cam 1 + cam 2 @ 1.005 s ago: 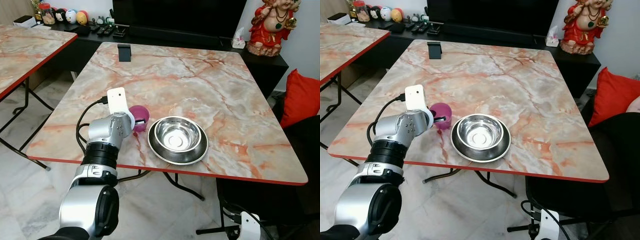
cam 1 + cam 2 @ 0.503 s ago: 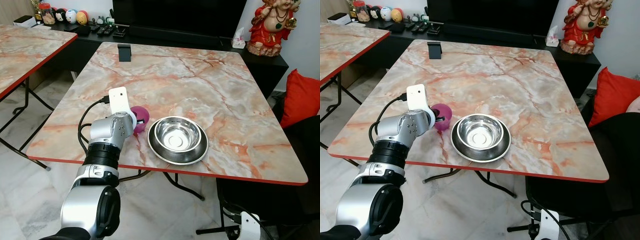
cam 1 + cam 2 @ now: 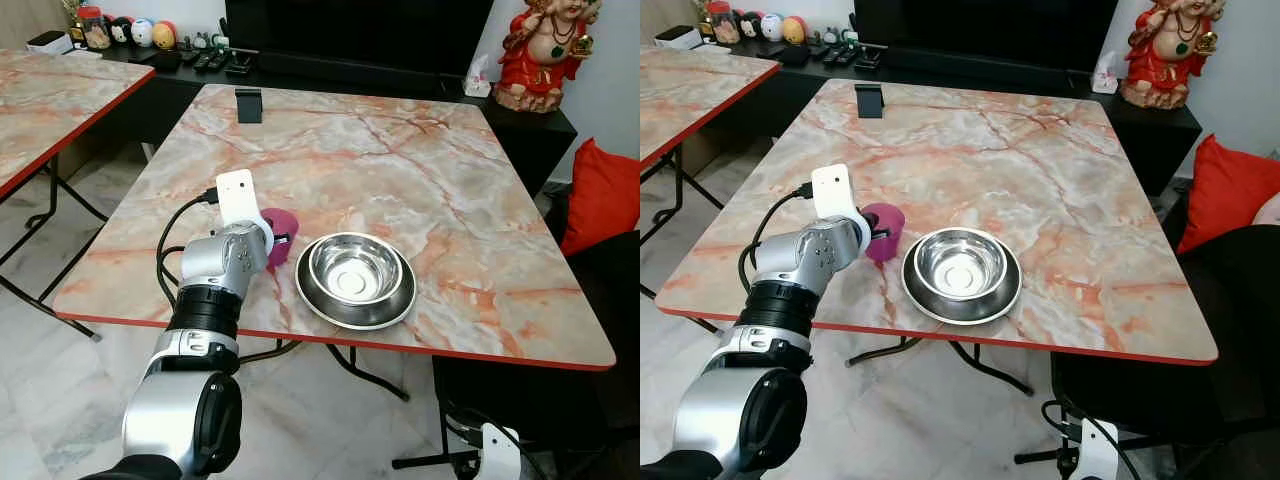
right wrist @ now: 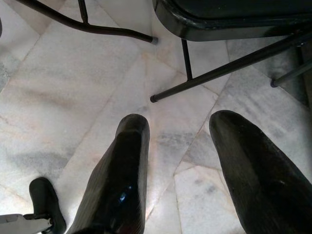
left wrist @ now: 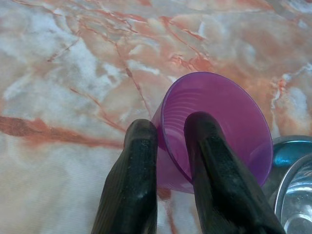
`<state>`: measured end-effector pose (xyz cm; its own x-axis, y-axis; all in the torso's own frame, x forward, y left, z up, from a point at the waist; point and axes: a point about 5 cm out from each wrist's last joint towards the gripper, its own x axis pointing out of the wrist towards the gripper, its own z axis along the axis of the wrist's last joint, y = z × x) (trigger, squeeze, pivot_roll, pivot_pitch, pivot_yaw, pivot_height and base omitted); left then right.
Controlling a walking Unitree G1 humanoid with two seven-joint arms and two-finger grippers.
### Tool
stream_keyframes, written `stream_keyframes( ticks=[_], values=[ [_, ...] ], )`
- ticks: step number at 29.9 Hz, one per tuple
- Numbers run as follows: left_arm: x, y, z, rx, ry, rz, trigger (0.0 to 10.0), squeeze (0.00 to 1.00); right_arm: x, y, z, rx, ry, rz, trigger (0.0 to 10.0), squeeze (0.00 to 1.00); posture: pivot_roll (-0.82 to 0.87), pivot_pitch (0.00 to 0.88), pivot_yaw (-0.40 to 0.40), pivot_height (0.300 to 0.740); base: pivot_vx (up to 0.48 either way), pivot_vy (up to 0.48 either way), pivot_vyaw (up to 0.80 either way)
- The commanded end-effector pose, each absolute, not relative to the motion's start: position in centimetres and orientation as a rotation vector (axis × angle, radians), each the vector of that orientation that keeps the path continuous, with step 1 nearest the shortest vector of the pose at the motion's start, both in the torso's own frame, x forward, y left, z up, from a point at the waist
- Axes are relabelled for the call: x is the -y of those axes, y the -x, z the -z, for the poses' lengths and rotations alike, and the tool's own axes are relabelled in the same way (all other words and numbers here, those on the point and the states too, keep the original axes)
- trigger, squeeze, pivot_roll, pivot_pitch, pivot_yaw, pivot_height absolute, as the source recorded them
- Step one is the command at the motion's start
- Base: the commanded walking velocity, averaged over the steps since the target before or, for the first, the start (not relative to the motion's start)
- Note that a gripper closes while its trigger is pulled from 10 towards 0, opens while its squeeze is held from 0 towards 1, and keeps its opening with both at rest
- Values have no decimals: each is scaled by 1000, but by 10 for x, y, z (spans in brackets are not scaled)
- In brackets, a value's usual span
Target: Setting the table
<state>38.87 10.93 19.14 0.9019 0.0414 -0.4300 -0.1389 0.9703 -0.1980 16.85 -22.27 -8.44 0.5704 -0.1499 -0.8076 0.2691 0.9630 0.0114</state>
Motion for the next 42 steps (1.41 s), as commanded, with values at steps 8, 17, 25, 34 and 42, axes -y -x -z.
stream_keyframes(
  ticks=[8, 17, 25, 34, 42],
  values=[
    [-106, -388, -193, -383, 114, -70, 10000, 0, 223, -168, 85, -937, -143, 253, 10000, 0, 77, 0, -73, 740, 0, 0, 0],
    [-106, -387, -191, -336, -17, -59, 10000, 0, 223, -168, 85, -936, -143, 253, 10000, 0, 75, 0, -73, 740, 0, 0, 0],
    [-101, -387, -204, -189, -78, -34, 10000, 0, 224, -168, 85, -934, -144, 254, 10000, 0, 73, 0, -75, 740, 0, 0, 0],
    [-117, -379, -240, 151, -166, -82, 10000, 0, 223, -168, 84, -927, -152, 259, 10000, 0, 72, 0, -70, 740, 0, 0, 0],
    [-201, -358, -240, 268, -464, -346, 10000, 0, 222, -167, 85, -926, -157, 267, 10000, 0, 77, 0, -49, 740, 0, 0, 0]
  ],
)
